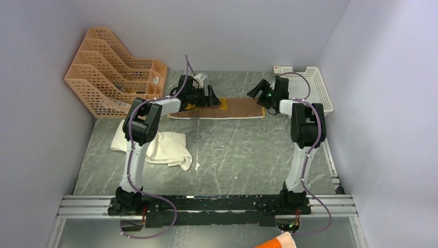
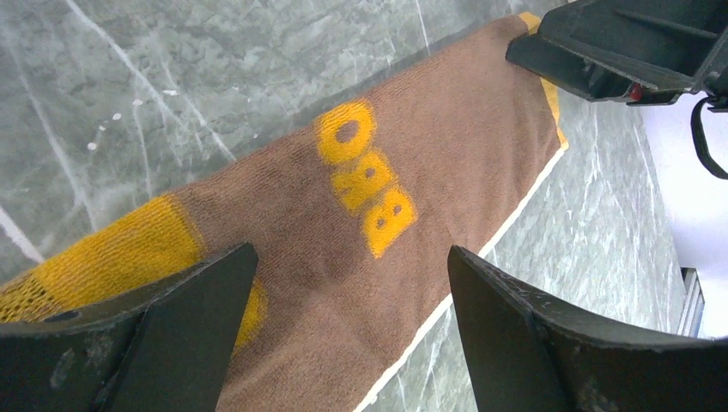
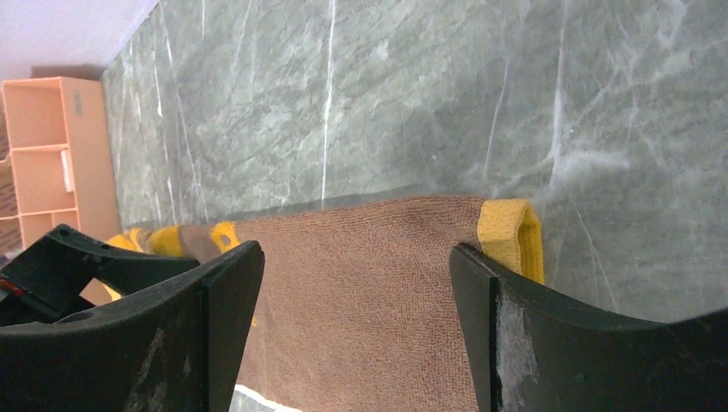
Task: Roll the towels
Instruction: Fold the towel at the center of the board.
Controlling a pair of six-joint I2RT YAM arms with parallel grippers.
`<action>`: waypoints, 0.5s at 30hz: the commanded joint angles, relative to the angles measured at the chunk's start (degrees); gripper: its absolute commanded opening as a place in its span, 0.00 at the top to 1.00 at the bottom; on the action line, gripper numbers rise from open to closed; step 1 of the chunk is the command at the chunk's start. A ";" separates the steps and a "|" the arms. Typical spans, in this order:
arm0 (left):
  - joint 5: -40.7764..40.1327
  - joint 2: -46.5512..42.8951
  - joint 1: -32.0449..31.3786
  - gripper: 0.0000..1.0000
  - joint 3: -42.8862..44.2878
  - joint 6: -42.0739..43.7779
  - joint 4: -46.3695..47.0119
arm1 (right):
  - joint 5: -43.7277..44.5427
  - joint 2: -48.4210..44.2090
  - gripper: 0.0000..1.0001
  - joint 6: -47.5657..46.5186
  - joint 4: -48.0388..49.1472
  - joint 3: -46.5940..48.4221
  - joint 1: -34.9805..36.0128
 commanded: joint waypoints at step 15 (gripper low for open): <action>-15.80 -28.12 10.52 0.00 -7.38 8.30 -24.02 | 12.27 -8.22 0.12 -16.81 -14.30 4.22 15.88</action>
